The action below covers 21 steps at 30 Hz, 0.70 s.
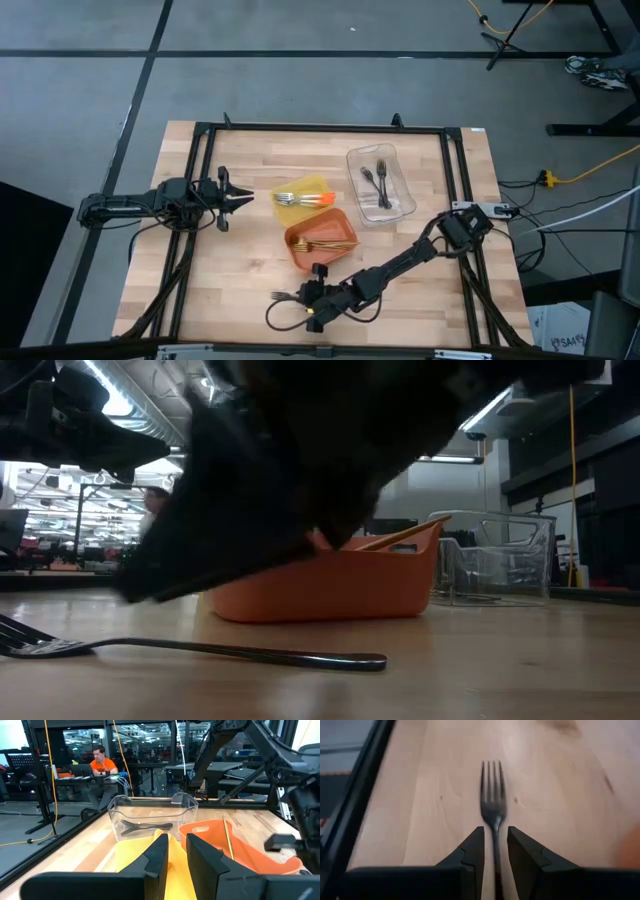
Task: Sort silverware by color (type)
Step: Put the black fork into the transparent bin
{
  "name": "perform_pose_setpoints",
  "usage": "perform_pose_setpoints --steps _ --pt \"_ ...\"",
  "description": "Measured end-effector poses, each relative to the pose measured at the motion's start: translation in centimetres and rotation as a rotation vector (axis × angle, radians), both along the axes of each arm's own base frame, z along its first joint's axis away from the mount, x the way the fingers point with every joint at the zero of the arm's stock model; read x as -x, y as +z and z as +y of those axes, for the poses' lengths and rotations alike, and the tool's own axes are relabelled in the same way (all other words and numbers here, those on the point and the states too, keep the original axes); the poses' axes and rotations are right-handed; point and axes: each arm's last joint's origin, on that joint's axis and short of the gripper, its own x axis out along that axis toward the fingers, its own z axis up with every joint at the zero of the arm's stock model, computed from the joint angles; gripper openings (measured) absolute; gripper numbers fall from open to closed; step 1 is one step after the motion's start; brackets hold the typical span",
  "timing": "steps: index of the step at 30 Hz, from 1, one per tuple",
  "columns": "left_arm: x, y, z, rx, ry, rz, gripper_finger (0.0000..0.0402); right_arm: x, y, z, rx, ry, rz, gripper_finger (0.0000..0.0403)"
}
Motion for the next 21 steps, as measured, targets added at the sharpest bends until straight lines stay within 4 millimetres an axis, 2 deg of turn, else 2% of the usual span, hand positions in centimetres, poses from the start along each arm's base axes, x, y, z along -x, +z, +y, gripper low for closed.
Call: perform_pose_setpoints --steps 6,21 --pt "0.0 0.0 0.0 0.0 0.002 0.0 0.0063 -0.3 -1.7 0.1 0.011 -0.012 -0.004 0.0076" --pt "0.0 0.0 0.0 0.0 0.003 0.0 0.0063 -0.4 -2.8 0.0 0.01 -0.019 0.015 0.0076"
